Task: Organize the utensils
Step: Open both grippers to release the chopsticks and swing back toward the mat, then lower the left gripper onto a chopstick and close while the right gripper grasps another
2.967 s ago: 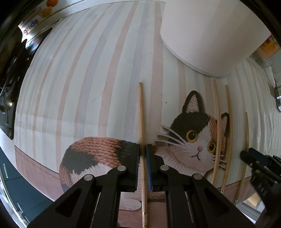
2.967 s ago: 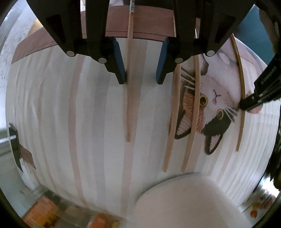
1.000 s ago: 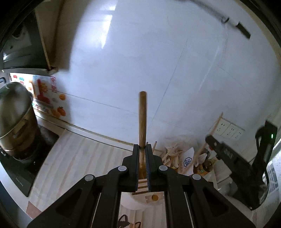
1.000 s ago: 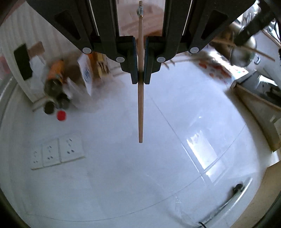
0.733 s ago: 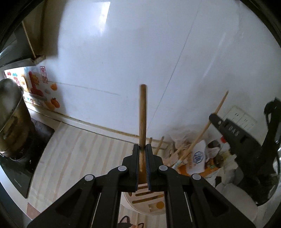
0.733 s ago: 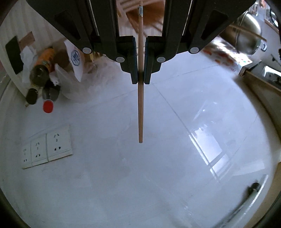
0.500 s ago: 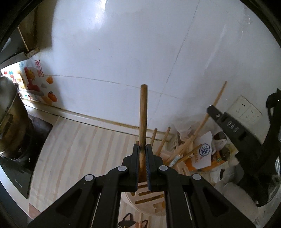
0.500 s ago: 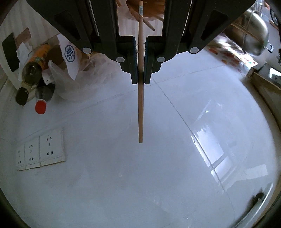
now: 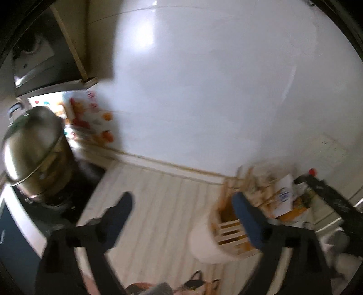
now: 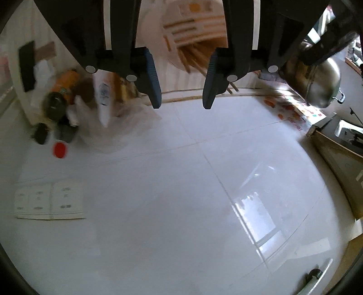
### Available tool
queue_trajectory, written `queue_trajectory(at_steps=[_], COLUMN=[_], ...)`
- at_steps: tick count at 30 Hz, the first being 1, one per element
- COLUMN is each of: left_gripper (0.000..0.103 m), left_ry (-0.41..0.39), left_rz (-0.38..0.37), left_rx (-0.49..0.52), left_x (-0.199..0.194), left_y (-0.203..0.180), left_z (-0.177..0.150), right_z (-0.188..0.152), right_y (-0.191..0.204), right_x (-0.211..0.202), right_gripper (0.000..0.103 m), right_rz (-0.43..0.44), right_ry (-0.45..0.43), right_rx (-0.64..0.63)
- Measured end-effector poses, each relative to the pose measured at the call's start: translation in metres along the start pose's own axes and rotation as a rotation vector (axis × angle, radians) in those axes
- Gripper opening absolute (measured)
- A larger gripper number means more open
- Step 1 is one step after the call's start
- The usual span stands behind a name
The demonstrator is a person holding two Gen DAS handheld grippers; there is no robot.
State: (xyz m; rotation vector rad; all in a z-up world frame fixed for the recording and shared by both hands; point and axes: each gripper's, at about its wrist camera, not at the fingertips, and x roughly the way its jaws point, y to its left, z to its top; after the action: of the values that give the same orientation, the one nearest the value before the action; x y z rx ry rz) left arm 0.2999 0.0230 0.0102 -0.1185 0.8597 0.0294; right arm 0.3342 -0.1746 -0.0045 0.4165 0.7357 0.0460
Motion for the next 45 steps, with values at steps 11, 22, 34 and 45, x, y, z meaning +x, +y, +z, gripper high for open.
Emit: queue_trajectory(at_steps=[11, 22, 34, 45], left_gripper=[0.103, 0.103, 0.103, 0.101], left_ry=[0.156, 0.395, 0.471, 0.501], left_rz=[0.155, 0.314, 0.303, 0.079], left_rx=[0.085, 0.214, 0.249, 0.305], left_x=[0.048, 0.135, 0.151, 0.148], left_y=[0.023, 0.025, 0.015, -0.047], left_z=[-0.089, -0.208, -0.243, -0.249], right_z=[-0.088, -0.236, -0.313, -0.294], right_y=[-0.028, -0.057, -0.047, -0.113], right_x=[-0.033, 0.046, 0.090, 0.057], right_gripper=[0.082, 0.078, 0.018, 0.007], right_rz=[-0.069, -0.131, -0.262, -0.376], right_ry=[0.087, 0.532, 0.701, 0.685], right_rx=[-0.006, 0.047, -0.093, -0.022])
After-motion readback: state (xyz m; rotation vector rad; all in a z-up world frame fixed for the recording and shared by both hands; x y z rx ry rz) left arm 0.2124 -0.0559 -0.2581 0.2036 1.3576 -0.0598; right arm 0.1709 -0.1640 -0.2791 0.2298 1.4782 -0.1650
